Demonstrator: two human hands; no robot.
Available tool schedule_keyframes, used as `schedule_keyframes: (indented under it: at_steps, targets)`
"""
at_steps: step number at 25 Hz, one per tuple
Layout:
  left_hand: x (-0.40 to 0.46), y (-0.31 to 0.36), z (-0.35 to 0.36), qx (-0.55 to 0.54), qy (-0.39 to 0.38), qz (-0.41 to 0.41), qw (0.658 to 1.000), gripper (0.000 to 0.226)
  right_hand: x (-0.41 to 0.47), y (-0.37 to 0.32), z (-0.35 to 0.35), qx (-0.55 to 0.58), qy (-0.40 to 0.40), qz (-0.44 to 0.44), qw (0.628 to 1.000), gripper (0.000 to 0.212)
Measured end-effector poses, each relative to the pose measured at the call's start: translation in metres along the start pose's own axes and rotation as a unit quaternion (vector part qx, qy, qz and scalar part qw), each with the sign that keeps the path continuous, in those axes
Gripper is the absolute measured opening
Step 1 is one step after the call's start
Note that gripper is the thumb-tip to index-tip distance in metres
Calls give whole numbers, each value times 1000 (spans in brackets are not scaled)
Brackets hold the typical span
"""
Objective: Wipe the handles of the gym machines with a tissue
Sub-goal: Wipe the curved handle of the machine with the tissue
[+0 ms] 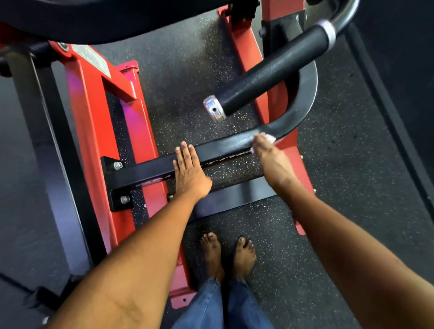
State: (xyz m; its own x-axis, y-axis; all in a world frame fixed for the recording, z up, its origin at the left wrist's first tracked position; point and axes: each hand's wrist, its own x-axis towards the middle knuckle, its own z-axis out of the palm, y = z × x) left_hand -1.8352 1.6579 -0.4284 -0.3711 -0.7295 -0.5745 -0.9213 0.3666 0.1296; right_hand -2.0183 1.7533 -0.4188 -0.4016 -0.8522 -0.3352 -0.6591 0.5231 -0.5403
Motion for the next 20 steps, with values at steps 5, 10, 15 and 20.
schedule_keyframes:
  at_steps: [5,10,15,20]
  targets:
    - [-46,13,-26,-61,36,15,997,73,-33,-42,-24,75,8,16,997,40]
    - [-119,32,-98,-86,69,26,994,57,-89,-92,-94,66,69,80,992,39]
    - [-230,49,-208,-88,119,70,987,41,-172,-189,-205,25,87,49,995,25]
    - [-329,41,-281,-113,198,68,971,42,-230,-268,-272,-13,130,-42,991,13]
